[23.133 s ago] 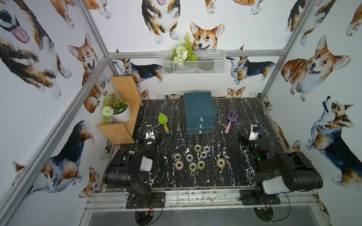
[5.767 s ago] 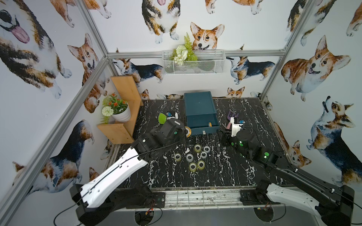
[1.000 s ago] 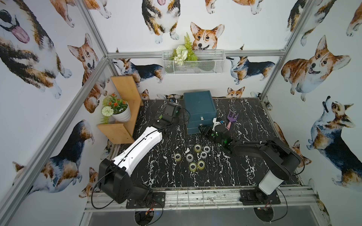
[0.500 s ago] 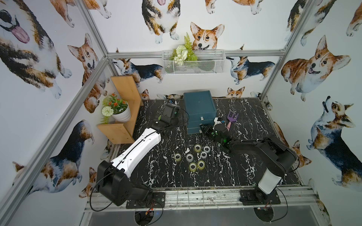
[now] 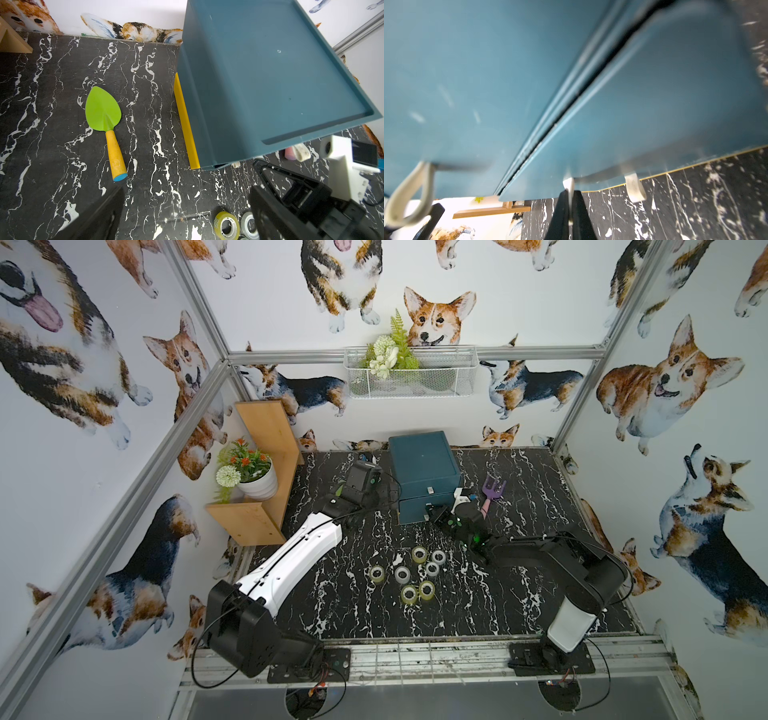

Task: Place the transparent tape into the drawer according to color
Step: Open the drawer in the storage box.

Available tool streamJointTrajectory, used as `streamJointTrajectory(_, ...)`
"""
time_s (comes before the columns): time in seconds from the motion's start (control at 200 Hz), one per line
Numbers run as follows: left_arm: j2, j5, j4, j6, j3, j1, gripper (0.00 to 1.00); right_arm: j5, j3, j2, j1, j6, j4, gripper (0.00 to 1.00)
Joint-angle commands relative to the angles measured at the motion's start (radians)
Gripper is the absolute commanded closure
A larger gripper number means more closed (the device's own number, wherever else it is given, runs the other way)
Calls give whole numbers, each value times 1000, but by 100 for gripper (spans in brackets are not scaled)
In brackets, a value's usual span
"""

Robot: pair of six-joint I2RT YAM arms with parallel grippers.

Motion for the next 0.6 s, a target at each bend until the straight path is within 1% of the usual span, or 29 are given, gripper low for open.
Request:
streamJointTrajectory(0.0, -9, 36, 34, 7, -5, 1, 1, 30, -35, -29, 11, -4, 45, 100)
streamJointTrajectory(0.085, -13, 57, 41, 2, -11, 1, 1, 47, -62, -59, 28, -1, 46, 100)
streamJointTrajectory(0.34, -30, 54, 33, 7, -13, 1, 1, 98, -127, -151, 92, -3, 9, 100)
streamJointTrajectory(0.465, -31, 52, 33, 7, -20, 1, 1, 117, -145, -179, 123, 2, -6, 100)
streamJointTrajectory(0.596, -34, 52, 30, 7, -22, 1, 1, 121, -161, -194, 132, 10, -15, 100)
